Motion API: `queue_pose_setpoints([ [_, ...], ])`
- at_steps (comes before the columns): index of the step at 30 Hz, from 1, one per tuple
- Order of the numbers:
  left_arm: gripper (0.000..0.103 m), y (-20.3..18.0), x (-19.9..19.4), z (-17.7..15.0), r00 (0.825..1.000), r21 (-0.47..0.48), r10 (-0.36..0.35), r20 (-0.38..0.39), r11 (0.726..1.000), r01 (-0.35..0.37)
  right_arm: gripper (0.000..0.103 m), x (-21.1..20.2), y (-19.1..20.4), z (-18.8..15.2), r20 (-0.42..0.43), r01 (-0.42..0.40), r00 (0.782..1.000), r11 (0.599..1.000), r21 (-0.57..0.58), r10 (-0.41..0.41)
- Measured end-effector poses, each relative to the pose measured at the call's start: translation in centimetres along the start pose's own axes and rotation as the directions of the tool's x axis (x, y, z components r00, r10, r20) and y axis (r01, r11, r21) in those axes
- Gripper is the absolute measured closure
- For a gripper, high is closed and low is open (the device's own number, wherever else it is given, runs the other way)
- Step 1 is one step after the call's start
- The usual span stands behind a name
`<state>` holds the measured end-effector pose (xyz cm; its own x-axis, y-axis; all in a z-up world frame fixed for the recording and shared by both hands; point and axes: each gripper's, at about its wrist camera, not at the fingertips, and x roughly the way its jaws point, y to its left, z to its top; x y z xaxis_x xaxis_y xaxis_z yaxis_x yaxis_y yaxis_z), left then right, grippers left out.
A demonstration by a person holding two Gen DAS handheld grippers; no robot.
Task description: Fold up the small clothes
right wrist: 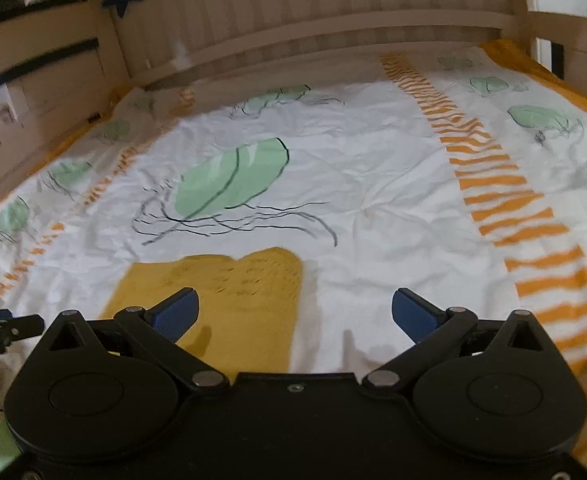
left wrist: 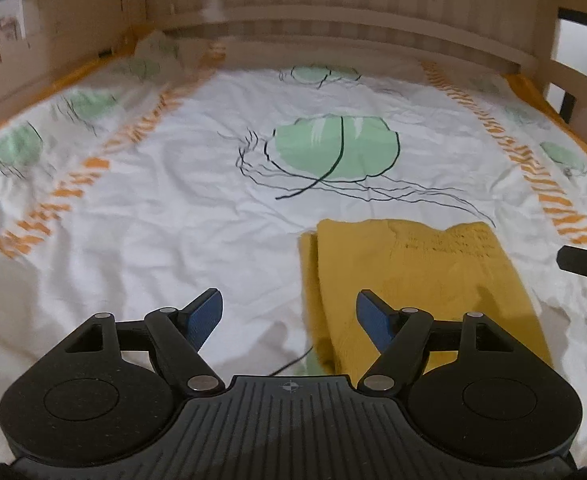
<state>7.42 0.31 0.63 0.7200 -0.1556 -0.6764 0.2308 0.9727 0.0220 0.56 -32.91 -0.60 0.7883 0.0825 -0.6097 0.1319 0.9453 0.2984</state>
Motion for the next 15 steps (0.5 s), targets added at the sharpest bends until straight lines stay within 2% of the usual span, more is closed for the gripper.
queue_pose_setpoints([
  [4,0.031,-0.3,-2.3,-0.9,1.0,-0.025,-0.003,0.009,1.0,0.004,0.0,-2.2,0.6,-1.4,-0.032,-0.019,0.999,0.999,0.043,0.021],
  [9,0.031,-0.5,-2.6,-1.8,0.997,-0.064,-0.029,-0.068,0.998,0.025,0.0,-4.2,1.4,-3.1,-0.1,0.018,0.995,1.0,0.025,-0.016],
  [15,0.031,-1.1,-2.9,-3.6,0.994,-0.045,-0.024,-0.109,0.999,0.019,0.001,-6.8,2.0,-4.6,-0.106,0.019,0.994,0.999,0.034,-0.015],
])
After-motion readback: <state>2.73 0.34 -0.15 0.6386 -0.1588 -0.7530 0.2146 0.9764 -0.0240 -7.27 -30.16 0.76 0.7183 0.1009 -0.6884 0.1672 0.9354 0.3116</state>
